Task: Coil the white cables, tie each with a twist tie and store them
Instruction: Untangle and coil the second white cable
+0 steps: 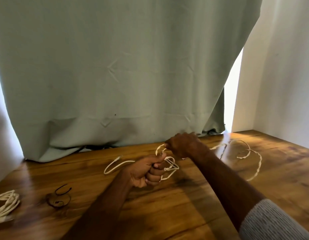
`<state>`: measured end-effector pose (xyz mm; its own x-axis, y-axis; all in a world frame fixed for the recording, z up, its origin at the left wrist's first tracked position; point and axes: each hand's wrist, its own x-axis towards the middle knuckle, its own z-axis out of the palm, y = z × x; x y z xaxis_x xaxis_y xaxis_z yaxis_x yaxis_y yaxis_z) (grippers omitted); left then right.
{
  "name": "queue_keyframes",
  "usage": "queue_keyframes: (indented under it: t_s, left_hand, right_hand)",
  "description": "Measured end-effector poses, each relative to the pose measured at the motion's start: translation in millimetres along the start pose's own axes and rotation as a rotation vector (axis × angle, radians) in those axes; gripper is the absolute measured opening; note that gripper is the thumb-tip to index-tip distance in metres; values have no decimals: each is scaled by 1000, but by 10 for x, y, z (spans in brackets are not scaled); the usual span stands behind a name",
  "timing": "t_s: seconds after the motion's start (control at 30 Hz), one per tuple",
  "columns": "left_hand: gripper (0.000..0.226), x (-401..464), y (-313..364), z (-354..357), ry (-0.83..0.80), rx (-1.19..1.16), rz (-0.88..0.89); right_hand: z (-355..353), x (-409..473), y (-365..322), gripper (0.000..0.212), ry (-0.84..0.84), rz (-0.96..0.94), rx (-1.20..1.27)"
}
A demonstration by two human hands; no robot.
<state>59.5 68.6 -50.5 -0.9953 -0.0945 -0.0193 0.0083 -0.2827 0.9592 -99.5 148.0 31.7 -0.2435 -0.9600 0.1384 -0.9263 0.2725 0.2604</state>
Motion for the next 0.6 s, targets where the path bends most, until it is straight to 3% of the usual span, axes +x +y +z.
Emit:
queue_keyframes:
  t_s: [0.07, 0.13, 0.3, 0.33, 0.4, 0.5, 0.6]
  left_hand:
    - [41, 7, 31, 28, -74, -63, 76]
    - [40, 1, 54, 18, -121, -123, 153]
    - [40, 7, 116, -72, -270, -357, 271]
    - [40, 11, 117, -75, -255, -370, 298]
    - [39, 1, 118, -83, -215, -379, 328]
    - [38, 2, 108, -108, -181, -405, 338]
    - [39, -5, 113, -69, -196, -434, 339]
  right_hand:
    - [67, 82, -57, 42, 87, -78, 11]
    - [219, 103, -89, 42, 332, -146, 89]
    - [351, -117, -48, 20, 720, -210, 972]
    - [307, -204, -52, 15, 716, -170, 1170]
    - [227, -335, -113, 18, 547, -147, 1445]
    - [253, -394, -233, 11, 467, -125, 1296]
    - [291, -336, -206, 13, 318, -18, 1376]
